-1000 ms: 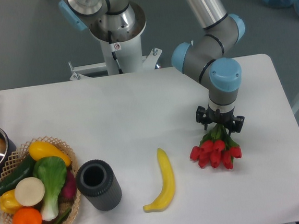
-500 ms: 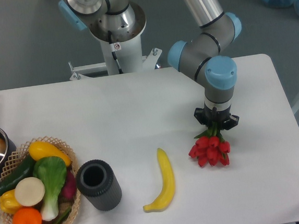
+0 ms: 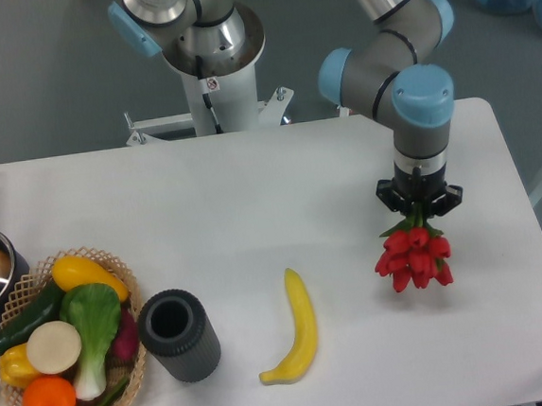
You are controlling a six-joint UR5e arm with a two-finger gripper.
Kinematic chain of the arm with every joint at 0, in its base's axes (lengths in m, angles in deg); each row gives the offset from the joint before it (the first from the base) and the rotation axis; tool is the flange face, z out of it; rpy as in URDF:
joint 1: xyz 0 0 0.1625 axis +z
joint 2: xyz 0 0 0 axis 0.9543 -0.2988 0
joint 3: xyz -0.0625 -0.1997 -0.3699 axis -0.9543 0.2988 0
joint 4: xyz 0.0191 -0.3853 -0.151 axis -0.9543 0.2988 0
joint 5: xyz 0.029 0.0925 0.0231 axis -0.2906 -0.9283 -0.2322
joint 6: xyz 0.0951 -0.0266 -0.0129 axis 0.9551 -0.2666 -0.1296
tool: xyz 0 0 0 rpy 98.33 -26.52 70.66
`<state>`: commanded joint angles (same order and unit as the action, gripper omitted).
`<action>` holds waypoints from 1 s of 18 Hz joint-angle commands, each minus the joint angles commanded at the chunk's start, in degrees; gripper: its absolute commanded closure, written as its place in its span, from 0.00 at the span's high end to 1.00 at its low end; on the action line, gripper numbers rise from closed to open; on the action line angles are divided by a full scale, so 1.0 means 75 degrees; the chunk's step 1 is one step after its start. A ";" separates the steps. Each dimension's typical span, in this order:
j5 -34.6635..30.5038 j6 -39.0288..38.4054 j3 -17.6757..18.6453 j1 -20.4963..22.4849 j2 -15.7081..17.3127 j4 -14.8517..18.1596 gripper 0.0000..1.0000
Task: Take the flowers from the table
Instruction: 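Lift the red tulip bunch up off the table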
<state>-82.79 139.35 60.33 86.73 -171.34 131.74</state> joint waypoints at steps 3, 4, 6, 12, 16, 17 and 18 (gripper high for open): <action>0.0070 -0.0012 -0.0691 -0.0012 0.0012 0.0914 0.00; 0.0082 -0.0012 -0.0879 0.0000 0.0000 0.1114 0.00; 0.0199 -0.0012 -0.1079 0.0000 -0.0012 0.1210 0.00; 0.0457 0.0047 -0.1443 -0.0012 -0.0059 0.1397 0.00; 0.0399 0.0550 -0.1467 -0.0047 -0.0059 0.1456 0.00; 0.0399 0.0551 -0.1455 -0.0047 -0.0047 0.1456 0.00; 0.0399 0.0551 -0.1455 -0.0047 -0.0035 0.1456 0.00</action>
<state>-79.80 143.48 49.41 86.38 -171.60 142.66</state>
